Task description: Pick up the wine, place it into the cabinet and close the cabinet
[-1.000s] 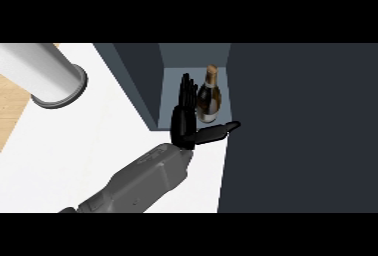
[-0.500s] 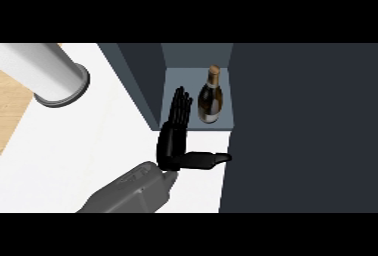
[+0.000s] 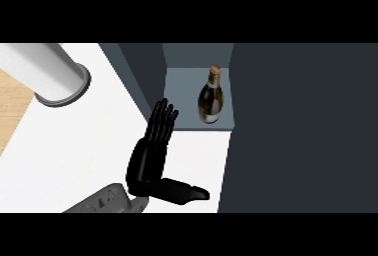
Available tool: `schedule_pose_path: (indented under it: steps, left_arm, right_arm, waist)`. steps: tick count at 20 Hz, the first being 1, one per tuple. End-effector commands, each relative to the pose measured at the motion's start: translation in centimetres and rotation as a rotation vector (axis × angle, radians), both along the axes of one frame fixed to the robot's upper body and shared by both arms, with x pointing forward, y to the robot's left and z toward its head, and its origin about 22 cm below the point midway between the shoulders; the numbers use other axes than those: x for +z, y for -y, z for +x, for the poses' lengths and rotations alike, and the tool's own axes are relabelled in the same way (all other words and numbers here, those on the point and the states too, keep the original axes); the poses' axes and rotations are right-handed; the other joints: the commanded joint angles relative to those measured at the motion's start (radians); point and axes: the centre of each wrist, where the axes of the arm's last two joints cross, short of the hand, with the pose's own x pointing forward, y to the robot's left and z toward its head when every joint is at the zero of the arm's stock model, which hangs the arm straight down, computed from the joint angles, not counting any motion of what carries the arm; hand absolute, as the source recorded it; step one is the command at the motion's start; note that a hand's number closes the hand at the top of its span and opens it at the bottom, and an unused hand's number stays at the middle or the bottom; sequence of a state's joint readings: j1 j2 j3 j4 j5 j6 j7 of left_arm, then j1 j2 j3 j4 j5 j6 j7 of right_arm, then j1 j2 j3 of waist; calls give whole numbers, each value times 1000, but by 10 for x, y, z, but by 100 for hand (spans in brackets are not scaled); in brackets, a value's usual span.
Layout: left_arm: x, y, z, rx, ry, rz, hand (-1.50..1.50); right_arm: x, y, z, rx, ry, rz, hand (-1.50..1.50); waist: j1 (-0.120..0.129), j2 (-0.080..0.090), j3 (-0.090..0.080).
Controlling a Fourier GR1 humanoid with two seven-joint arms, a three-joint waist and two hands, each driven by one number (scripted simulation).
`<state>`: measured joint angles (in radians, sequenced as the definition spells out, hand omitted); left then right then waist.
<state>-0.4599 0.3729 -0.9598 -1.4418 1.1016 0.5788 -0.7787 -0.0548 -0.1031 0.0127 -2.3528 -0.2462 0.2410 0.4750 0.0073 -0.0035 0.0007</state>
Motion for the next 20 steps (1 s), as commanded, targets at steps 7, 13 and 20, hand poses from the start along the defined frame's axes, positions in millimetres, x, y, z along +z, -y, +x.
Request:
schedule_pose_path:
  steps: [7, 13, 20]
  left_arm:
    - [23, -81, -50, -87, 25, 0, 150]
    - [20, -106, -70, -62, 25, -8, 150]
    - [38, -158, -85, -7, 4, 0, -150]
  right_arm:
    - [7, -5, -34, 241, -1, -125, 150]
    - [8, -33, -45, 366, -20, -42, 150]
    - [17, -71, -56, 519, -46, -63, 150]
  waist:
    - [1, -3, -1]
    - [1, -2, -2]
    - [9, -4, -3]
